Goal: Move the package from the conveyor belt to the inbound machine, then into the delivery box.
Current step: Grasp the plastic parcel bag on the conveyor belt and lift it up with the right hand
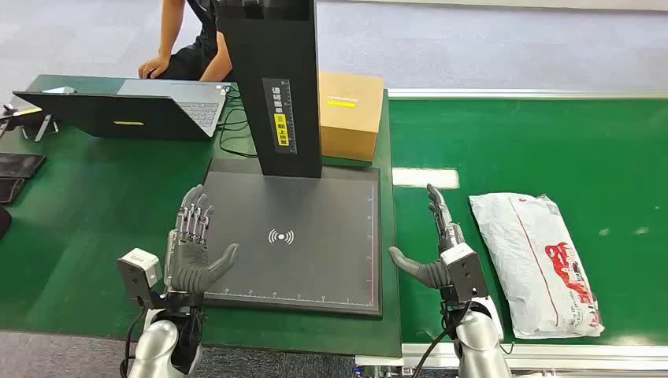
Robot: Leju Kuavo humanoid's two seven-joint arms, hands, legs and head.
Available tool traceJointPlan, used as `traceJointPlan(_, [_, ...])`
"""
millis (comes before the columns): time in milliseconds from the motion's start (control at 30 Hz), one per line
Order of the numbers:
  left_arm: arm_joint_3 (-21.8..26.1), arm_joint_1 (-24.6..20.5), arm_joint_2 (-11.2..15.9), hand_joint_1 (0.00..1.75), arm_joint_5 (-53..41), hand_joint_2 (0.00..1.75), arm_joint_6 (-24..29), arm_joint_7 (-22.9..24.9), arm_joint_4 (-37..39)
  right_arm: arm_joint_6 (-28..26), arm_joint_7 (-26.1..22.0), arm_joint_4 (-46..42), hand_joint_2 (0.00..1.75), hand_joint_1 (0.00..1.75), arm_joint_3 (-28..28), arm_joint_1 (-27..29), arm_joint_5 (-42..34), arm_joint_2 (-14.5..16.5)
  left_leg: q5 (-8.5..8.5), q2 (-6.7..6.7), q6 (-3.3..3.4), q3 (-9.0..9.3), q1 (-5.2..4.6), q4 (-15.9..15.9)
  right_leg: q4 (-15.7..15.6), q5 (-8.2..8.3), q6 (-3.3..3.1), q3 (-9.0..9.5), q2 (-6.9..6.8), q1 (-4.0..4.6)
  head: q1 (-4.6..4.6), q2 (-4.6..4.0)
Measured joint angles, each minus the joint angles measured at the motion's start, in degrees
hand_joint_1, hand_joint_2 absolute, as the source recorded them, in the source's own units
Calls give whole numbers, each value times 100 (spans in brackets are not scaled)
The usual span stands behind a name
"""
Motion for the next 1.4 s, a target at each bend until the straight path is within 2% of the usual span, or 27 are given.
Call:
traceJointPlan(533, [-52, -19, 0, 0, -1, 175, -4, 6, 2, 248, -78, 0, 175, 0, -97, 27, -217, 1, 0, 0, 0, 0, 0, 0, 0, 0, 0, -1, 0, 0, 0, 0])
traceJointPlan(633, [-57, -9, 0, 0, -1, 175, -3, 7, 2, 42, -91, 0, 175, 0, -118, 47, -107, 1, 0, 0, 0, 0, 0, 0, 0, 0, 0, -1, 0, 0, 0, 0])
traceJointPlan(733, [-55, 13, 0, 0, -2, 175, 1, 7, 2, -486, -30, -1, 175, 0, -221, 58, 168, 1, 0, 0, 0, 0, 0, 0, 0, 0, 0, -1, 0, 0, 0, 0])
traceJointPlan(867, [-37, 51, -1, 0, -12, 175, 13, 10, -17, -1434, 280, -62, 175, 0, -645, 105, 749, 3, 0, -1, 0, -1, -1, 0, -1, 0, 0, 0, -1, -1, 1, 0])
traceJointPlan(1067, [21, 88, -7, 0, -29, 175, -27, 42, -33, -2326, 870, -261, 175, 0, -1551, 267, 1902, 31, -3, -2, 1, -2, -1, 0, -2, -1, 1, -1, -2, -1, 1, 0])
traceJointPlan(1233, [54, 97, -20, 0, -55, 175, -54, 48, -33, -2338, 1372, -326, 175, 0, -2265, 419, 2616, 95, -5, -2, 0, -1, -1, 0, -2, -1, 0, -1, -1, 0, 0, 0])
traceJointPlan(1400, [73, 104, -45, 0, -107, 175, -82, 48, -29, -2295, 2006, -241, 175, 0, -2712, 523, 3207, 138, -5, -1, 0, -1, 0, 0, -2, -2, -1, -1, -1, 0, 1, 0])
